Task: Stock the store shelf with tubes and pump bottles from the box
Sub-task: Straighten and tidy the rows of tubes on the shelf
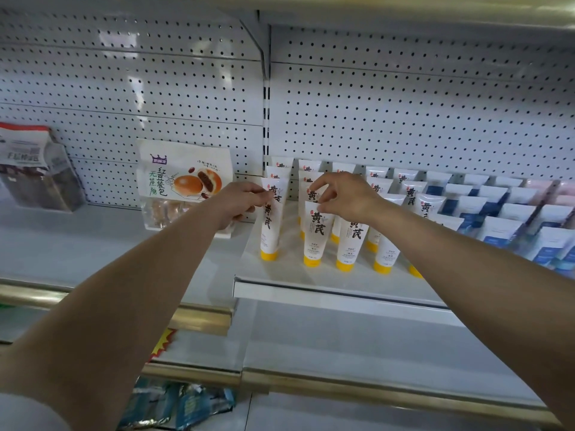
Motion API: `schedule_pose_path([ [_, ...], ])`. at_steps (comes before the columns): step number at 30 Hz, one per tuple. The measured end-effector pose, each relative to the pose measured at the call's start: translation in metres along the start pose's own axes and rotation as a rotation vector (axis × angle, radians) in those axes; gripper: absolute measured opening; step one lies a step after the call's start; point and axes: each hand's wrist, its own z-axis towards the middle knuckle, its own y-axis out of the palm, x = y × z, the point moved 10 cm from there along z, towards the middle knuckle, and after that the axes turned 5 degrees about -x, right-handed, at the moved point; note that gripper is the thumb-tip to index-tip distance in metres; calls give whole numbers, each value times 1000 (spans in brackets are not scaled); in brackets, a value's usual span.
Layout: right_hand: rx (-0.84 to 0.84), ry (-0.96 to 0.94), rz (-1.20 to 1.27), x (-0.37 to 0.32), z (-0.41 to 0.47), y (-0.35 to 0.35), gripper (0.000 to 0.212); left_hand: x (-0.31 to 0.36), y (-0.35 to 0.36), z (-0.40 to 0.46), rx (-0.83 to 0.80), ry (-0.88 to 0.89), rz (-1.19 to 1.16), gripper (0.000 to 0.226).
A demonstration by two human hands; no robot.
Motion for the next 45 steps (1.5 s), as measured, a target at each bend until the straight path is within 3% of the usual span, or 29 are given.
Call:
schedule_pose_path([
  [5, -17, 18, -27, 1, 3, 5, 44, 5, -1, -2, 65, 67, 5, 29],
  [15, 0, 31, -37, -1, 4, 5, 45, -16, 29, 4, -182, 49, 145, 32],
  [29, 1, 41, -50, -5, 2, 3, 46, -18, 18, 10, -106, 73, 249, 39],
  [45, 11, 43, -60, -8, 7, 7, 44, -21, 19, 8, -97, 79, 208, 36],
])
